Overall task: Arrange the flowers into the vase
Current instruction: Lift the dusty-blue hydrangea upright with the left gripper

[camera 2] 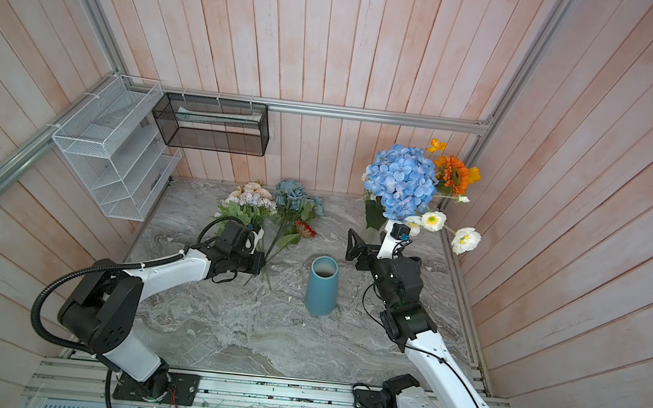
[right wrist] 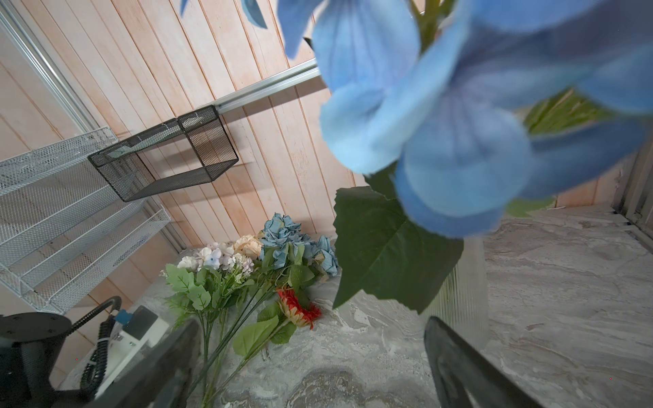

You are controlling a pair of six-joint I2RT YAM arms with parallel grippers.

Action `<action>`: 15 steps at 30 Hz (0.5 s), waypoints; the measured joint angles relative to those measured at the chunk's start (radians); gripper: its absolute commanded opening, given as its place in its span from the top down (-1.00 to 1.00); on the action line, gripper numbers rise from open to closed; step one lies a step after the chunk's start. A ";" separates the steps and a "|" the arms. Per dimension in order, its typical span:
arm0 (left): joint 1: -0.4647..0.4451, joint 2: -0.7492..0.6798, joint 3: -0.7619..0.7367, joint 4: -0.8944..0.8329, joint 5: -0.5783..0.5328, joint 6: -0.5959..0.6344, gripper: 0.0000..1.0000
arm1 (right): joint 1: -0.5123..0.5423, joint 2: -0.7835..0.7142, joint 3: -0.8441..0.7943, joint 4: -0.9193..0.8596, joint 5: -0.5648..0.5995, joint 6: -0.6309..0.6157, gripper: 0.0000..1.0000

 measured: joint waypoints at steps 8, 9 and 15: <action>0.000 -0.126 -0.070 0.073 0.016 -0.055 1.00 | 0.000 -0.010 -0.002 0.014 -0.014 0.023 -0.96; 0.000 -0.140 -0.080 0.091 0.023 -0.062 1.00 | 0.000 -0.010 -0.002 0.014 -0.019 0.025 -0.96; 0.000 -0.208 -0.142 0.219 0.093 -0.110 1.00 | 0.000 -0.010 -0.002 0.026 -0.065 0.051 -0.96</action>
